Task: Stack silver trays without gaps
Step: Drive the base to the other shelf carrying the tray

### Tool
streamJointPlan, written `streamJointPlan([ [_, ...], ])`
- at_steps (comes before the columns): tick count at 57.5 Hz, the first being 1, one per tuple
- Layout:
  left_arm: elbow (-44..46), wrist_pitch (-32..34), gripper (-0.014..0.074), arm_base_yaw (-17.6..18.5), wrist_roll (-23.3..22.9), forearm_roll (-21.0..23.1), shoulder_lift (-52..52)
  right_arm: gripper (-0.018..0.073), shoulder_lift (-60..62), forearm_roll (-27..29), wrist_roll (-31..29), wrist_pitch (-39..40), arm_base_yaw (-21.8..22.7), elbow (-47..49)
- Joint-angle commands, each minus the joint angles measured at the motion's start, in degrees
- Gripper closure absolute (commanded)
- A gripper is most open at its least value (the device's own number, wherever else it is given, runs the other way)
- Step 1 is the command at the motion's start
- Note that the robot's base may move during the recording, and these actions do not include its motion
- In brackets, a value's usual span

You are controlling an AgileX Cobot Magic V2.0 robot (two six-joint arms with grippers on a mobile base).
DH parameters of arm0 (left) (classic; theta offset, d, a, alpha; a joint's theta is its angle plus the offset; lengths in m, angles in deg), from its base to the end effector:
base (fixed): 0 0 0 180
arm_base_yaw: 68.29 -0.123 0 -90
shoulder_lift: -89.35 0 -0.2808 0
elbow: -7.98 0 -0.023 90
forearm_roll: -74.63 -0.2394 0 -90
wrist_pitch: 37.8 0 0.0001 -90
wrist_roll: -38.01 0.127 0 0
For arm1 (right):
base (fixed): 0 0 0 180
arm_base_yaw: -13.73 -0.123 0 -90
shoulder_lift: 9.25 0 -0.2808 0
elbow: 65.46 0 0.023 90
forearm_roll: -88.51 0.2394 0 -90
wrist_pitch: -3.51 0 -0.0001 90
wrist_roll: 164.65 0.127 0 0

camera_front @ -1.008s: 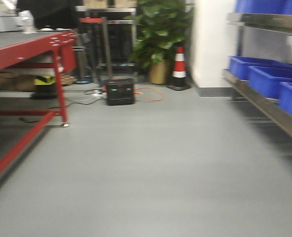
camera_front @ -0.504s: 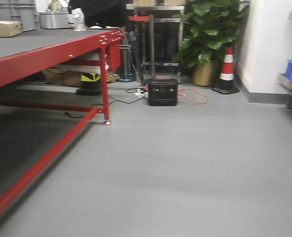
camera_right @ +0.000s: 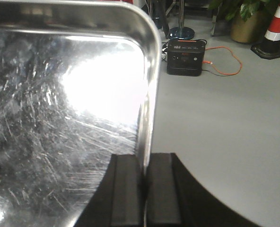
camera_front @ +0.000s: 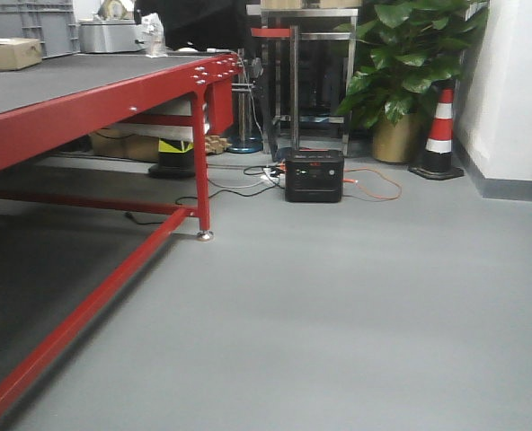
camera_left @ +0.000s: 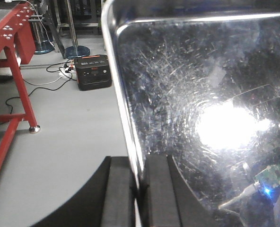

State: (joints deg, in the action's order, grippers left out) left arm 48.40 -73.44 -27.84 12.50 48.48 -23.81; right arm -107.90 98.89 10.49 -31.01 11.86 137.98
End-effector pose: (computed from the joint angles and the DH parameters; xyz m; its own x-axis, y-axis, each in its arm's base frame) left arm 0.3640 -0.2674 0.4413 -0.2317 0.1143 -0.9660 0.4244 0.9054 0.0054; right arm 0.3864 0.0256 0.4421 -0.3378 0.0536 -0.9397 -0.1071 0.9897 0.0949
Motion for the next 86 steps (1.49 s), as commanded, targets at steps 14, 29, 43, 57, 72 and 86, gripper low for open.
streamJointPlan([
  [14,0.6,2.1,0.0615,0.3,0.9,0.1,0.8,0.0646,0.7,0.8,-0.6,3.2,-0.1,0.9],
  [29,0.6,2.1,0.0615,0.3,0.9,0.1,0.8,0.0646,0.7,0.8,-0.6,3.2,-0.1,0.9],
  [43,0.6,2.1,0.0615,0.3,0.9,0.1,0.8,0.0646,0.7,0.8,-0.6,3.4,-0.1,0.9],
  [57,0.6,2.1,0.0615,0.3,0.9,0.1,0.8,0.0646,0.7,0.8,-0.6,3.4,-0.1,0.9],
  [72,0.6,2.1,0.0615,0.3,0.9,0.1,0.8,0.0646,0.6,0.8,-0.6,3.5,-0.1,0.9],
  [86,0.6,2.1,0.0615,0.3,0.9,0.1,0.8,0.0646,0.6,0.8,-0.6,3.6,-0.1,0.9],
])
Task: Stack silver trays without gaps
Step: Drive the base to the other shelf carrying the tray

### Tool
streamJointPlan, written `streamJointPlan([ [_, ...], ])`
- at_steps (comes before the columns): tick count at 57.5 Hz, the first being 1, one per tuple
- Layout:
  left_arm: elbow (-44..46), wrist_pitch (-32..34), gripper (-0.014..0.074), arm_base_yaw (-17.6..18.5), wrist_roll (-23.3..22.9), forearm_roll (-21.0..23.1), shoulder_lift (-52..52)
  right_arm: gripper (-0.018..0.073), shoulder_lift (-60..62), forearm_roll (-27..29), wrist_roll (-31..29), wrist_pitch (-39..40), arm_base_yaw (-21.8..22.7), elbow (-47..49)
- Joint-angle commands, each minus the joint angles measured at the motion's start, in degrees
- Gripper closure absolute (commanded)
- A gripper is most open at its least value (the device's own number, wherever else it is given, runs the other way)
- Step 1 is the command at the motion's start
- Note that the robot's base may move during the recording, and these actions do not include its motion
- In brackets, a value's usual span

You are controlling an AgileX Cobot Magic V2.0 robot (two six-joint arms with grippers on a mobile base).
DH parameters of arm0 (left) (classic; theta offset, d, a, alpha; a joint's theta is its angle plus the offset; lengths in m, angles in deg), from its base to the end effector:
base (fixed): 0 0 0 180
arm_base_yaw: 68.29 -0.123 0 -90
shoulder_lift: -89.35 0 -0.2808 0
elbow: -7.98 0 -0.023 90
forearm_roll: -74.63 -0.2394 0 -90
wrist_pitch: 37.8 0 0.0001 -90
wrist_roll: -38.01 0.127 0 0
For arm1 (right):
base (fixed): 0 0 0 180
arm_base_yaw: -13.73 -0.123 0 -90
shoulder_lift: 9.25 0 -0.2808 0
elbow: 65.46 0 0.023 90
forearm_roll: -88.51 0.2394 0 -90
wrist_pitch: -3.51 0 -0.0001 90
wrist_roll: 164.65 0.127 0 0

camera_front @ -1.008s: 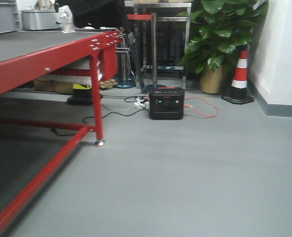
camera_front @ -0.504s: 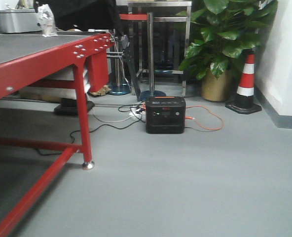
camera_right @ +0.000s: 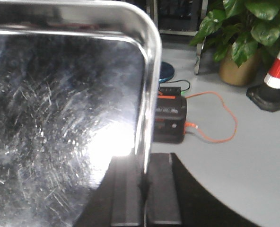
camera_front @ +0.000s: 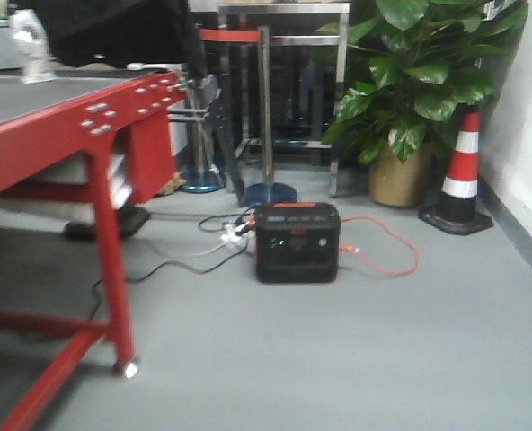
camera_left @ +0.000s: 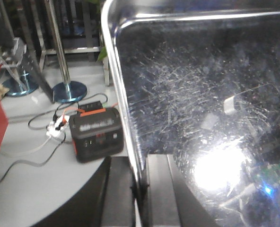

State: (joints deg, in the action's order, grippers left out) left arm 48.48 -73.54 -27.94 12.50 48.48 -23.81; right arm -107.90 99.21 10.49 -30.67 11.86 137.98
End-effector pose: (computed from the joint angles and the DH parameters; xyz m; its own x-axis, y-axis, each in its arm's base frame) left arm 0.3644 -0.2666 0.4415 -0.2323 0.1137 -0.9660 0.4222 0.9065 0.0052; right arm 0.3866 0.0259 0.4429 -0.3325 0.0590 -0.9412 -0.1080 0.9891 0.1001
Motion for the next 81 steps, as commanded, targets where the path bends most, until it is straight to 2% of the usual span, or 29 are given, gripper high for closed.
streamJointPlan([
  [1,0.6,2.2,0.0615,0.4,0.9,0.1,0.8,0.0646,0.6,0.5,-0.6,3.3,-0.1,0.9],
  [81,0.6,2.2,0.0615,0.4,0.9,-0.1,0.8,0.0646,0.6,0.5,-0.6,3.4,-0.1,0.9],
])
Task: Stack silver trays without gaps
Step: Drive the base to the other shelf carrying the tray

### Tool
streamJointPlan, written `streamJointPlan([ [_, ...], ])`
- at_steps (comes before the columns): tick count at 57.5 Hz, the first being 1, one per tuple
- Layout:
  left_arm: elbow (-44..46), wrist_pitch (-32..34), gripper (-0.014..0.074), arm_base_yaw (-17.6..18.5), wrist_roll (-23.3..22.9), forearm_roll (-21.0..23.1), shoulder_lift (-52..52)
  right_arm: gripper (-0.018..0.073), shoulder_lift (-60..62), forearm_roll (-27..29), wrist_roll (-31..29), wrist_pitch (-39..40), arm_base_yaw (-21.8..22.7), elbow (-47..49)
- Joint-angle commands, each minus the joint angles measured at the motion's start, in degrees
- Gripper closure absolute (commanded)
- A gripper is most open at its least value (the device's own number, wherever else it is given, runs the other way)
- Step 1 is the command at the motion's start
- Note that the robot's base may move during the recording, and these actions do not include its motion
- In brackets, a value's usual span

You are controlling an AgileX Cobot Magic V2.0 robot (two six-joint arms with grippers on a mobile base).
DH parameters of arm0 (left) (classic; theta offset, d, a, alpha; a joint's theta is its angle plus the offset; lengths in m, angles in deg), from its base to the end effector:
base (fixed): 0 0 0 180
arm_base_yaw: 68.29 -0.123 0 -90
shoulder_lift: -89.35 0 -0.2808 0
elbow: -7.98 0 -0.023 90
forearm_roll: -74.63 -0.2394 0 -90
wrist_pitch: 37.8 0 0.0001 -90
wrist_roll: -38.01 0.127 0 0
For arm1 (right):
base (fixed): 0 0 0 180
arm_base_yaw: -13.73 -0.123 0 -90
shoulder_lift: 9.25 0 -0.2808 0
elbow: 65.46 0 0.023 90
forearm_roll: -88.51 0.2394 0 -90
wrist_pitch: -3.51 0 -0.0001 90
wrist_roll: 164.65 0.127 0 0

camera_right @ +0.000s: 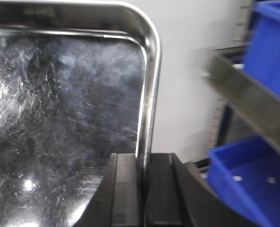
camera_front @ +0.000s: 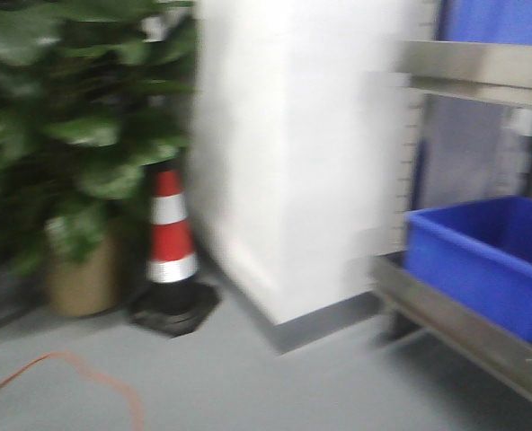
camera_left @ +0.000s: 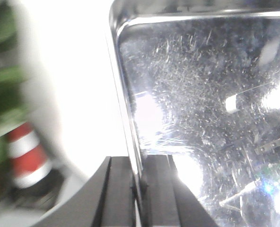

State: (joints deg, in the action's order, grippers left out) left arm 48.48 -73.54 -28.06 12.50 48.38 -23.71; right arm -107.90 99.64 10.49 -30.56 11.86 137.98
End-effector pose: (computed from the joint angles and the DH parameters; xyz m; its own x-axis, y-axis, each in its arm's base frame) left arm 0.3646 -0.2654 0.4424 -0.2303 0.1132 -0.9665 0.4198 0.9076 0.0063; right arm 0.3867 0.0264 0.4432 -0.3311 0.0654 -0.9413 -0.1097 0.9882 0.1073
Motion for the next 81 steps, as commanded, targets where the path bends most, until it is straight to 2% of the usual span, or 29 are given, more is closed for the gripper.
streamJointPlan([
  [1,0.6,2.2,0.0615,0.5,0.9,0.0,0.7,0.0646,0.6,0.1,-0.6,3.3,-0.1,0.9],
  [81,0.6,2.2,0.0615,0.5,0.9,0.0,0.7,0.0646,0.6,0.1,-0.6,3.3,-0.1,0.9],
])
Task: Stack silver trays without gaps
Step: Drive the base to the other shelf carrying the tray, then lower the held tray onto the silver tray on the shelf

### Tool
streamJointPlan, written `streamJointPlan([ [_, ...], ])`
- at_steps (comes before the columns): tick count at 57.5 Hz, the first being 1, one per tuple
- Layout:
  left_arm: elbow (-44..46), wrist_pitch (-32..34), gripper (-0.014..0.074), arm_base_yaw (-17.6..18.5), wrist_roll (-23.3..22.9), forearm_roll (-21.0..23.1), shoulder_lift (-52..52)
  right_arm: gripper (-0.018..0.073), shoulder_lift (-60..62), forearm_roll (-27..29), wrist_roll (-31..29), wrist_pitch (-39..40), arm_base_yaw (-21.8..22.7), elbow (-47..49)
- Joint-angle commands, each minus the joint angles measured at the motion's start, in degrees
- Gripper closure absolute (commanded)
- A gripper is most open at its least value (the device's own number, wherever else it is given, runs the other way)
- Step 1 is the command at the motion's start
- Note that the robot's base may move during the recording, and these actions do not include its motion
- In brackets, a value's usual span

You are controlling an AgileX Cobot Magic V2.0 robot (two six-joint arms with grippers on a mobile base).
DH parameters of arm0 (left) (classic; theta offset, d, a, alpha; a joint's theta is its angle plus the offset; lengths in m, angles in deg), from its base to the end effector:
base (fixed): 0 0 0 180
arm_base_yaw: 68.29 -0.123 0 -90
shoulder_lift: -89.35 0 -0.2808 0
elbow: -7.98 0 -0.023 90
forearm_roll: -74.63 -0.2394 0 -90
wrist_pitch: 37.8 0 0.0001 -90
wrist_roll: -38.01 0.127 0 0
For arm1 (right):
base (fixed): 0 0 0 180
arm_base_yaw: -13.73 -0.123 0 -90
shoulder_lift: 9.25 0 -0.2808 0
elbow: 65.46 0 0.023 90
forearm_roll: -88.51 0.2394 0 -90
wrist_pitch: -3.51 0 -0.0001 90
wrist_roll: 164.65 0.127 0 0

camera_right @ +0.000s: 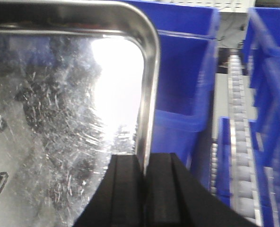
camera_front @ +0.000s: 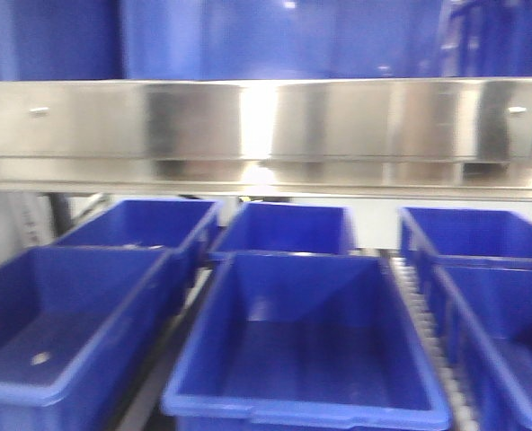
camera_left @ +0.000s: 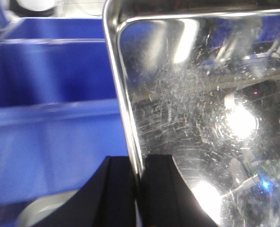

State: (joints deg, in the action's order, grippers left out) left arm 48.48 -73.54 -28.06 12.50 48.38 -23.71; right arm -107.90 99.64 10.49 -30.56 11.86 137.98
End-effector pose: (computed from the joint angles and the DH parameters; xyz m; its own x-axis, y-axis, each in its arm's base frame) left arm 0.3646 -0.2654 0.4424 -0.2303 0.1132 -0.9665 0.4198 0.9076 0.0063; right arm 0.3867 0.0264 0.4432 -0.3311 0.0654 -0.9413 -0.1097 0.9882 0.1073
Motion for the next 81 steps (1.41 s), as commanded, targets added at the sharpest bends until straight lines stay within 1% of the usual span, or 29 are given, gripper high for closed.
streamJointPlan([
  [1,0.6,2.2,0.0615,0.5,0.9,0.0,0.7,0.0646,0.6,0.1,-0.6,3.3,-0.1,0.9],
  [70,0.6,2.5,0.0615,0.5,0.9,0.0,0.7,0.0646,0.6,0.1,-0.6,3.6,-0.1,0.9],
  [75,0.6,0.6,0.0615,0.5,1.0,0.0,0.7,0.0646,0.6,0.6,-0.6,2.4,-0.1,0.9],
  [79,0.6,-2.2,0.0615,0.5,1.0,0.0,0.3,0.0646,0.5,2.6,-0.6,-0.1,-0.1,0.9],
  [81,0.6,-3.8,0.0615,0.5,1.0,0.0,0.2,0.0646,0.2,2.7,-0.6,-1.2,-0.1,0.9],
])
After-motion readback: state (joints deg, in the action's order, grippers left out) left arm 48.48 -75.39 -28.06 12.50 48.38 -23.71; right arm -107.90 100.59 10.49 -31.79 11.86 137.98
